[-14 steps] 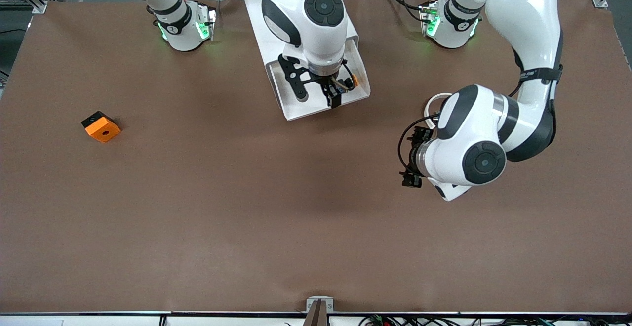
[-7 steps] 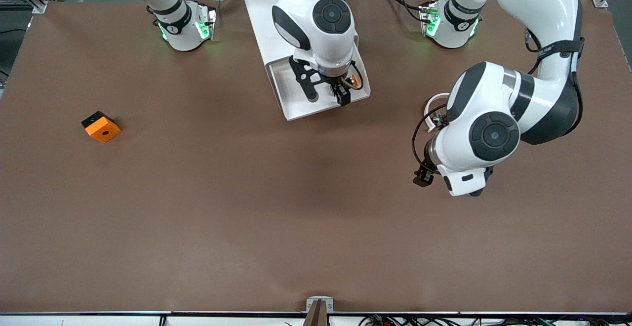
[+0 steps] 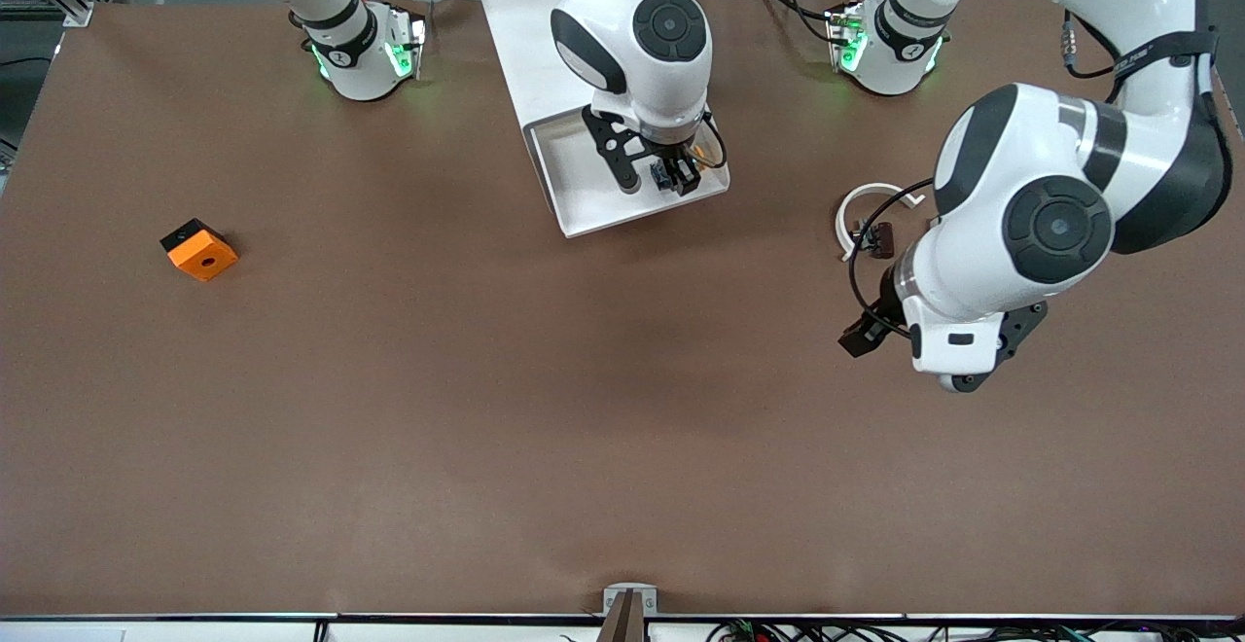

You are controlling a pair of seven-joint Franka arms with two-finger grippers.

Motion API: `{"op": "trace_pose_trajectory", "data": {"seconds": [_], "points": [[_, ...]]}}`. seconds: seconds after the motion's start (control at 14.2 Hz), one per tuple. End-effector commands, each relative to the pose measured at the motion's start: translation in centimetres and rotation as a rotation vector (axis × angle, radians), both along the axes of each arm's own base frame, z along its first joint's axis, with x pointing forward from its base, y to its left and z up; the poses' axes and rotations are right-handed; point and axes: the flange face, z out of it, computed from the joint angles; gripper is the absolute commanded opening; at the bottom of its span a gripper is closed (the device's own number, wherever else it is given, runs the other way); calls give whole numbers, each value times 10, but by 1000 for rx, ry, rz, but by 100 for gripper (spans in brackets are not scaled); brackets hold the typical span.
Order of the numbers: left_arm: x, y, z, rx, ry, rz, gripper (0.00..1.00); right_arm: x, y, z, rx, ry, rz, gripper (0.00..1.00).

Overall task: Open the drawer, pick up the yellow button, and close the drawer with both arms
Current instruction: 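Withdraw the left gripper while the right gripper holds the yellow button, then lift the yellow button out with the right gripper while the left gripper returns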

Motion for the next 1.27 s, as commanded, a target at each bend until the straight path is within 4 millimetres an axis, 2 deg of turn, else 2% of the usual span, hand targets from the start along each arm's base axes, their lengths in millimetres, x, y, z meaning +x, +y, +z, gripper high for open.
{"op": "trace_pose_trajectory", "data": {"seconds": [0.0, 0.28, 0.35, 0.49, 0.7, 0.84, 0.91, 1.05, 1.19], "points": [[-11, 8, 16, 17, -15, -80, 100, 1, 6, 5, 19, 5, -6, 0], [-14, 23, 30, 2, -26, -165, 100, 7, 5, 13, 33, -5, -9, 0], [-12, 34, 31, -1, -25, -193, 100, 10, 4, 16, 40, -9, -2, 0], [-13, 48, 35, -10, -23, -258, 100, 18, -1, 28, 57, -18, 7, 0], [-20, 66, 42, -18, -23, -331, 100, 43, -21, 54, 82, -30, 64, 0], [-26, 70, 44, -22, -17, -371, 100, 54, -37, 71, 94, -42, 187, 0], [-30, 71, 43, -21, -11, -378, 100, 59, -48, 88, 111, -67, 279, 0], [-38, 68, 35, -20, -18, -387, 100, 87, -81, 97, 130, -84, 377, 0], [-41, 57, 21, -25, -64, -408, 100, 114, -115, 97, 119, -83, 458, 0]]}}
